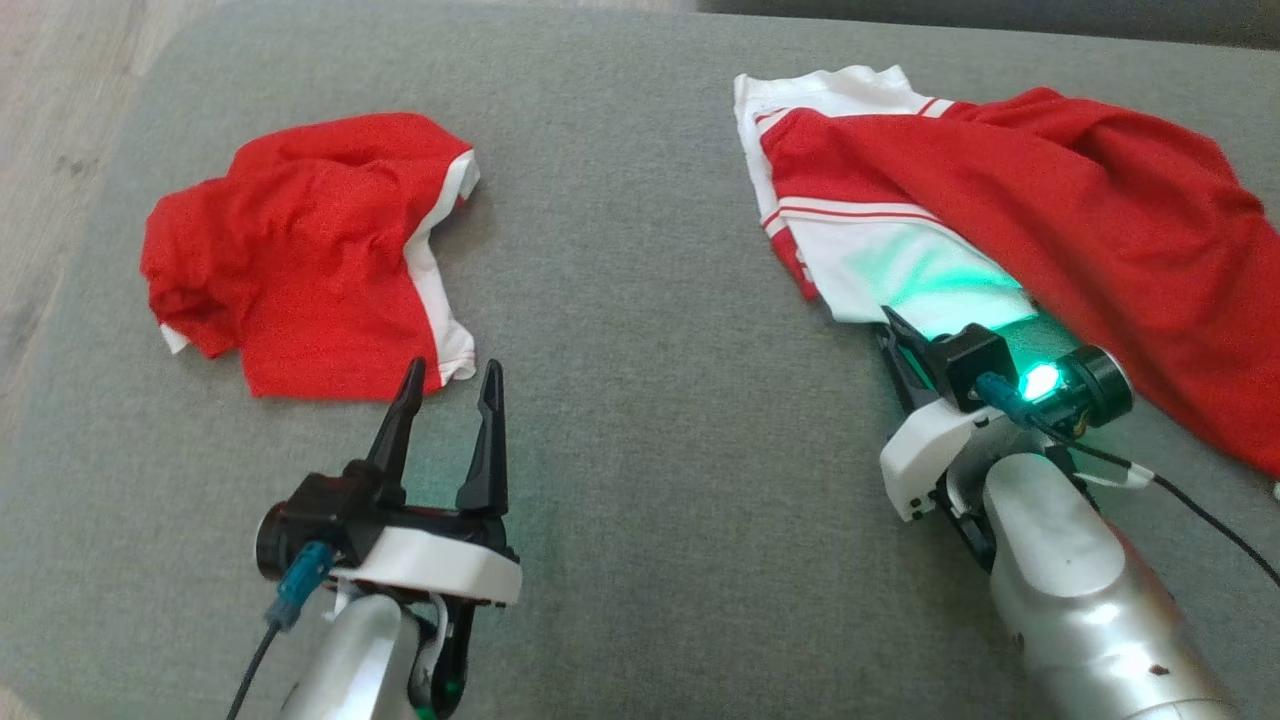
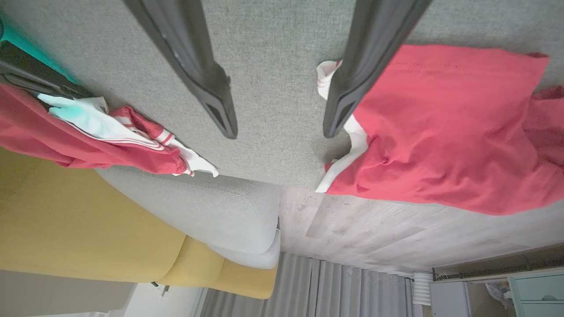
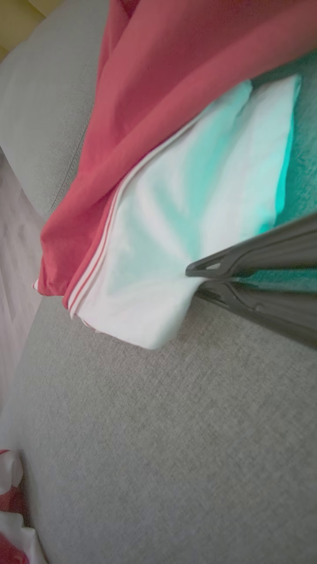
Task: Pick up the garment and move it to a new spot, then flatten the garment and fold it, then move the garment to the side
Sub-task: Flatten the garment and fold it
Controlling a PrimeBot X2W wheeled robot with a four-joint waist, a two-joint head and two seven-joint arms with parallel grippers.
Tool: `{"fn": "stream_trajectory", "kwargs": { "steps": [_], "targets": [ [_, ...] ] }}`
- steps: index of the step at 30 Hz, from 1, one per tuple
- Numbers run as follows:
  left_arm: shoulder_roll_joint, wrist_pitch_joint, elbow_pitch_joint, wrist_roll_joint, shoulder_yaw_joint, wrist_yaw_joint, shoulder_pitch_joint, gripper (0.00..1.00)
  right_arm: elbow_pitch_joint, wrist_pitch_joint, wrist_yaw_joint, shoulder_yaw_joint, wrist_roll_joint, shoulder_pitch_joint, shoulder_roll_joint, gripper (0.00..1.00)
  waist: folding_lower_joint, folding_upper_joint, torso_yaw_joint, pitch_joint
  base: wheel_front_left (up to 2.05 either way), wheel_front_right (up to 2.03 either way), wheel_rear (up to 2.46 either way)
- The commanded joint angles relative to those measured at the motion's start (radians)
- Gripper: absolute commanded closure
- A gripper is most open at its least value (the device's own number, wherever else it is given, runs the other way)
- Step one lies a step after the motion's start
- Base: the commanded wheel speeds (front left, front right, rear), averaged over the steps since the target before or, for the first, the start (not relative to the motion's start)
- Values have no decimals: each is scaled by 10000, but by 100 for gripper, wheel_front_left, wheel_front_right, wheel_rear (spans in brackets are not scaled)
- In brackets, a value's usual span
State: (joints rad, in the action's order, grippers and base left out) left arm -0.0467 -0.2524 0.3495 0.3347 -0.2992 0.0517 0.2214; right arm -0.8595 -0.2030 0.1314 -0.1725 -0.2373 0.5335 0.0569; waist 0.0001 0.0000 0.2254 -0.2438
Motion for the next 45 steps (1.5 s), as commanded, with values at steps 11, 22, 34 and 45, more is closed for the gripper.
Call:
{"fn": "stream_trajectory", "kwargs": {
  "steps": [11, 22, 34, 45],
  "targets": [
    [-35, -93, -188, -255, 691, 22, -32, 0, 2350, -577, -7, -522, 75, -193, -44, 100, -1, 0, -1102, 1116, 0, 0, 0],
    [-35, -93, -364, -396, 920, -50, -557, 0, 6570, -582, -7, 1010, 50, -593, 407, 100, -1, 0, -1854, 2100, 0, 0, 0],
    [-35, -93, -433, -420, 848, -21, -783, 0, 9924, 740, -7, 3721, 143, -285, 602, 100, -1, 0, -1964, 2411, 0, 0, 0],
    [-35, -93, -405, -165, 406, 6, -384, 0, 9551, 1664, -7, 3730, -111, 831, 1223, 100, -1, 0, -552, 1499, 0, 0, 0]
  ]
}}
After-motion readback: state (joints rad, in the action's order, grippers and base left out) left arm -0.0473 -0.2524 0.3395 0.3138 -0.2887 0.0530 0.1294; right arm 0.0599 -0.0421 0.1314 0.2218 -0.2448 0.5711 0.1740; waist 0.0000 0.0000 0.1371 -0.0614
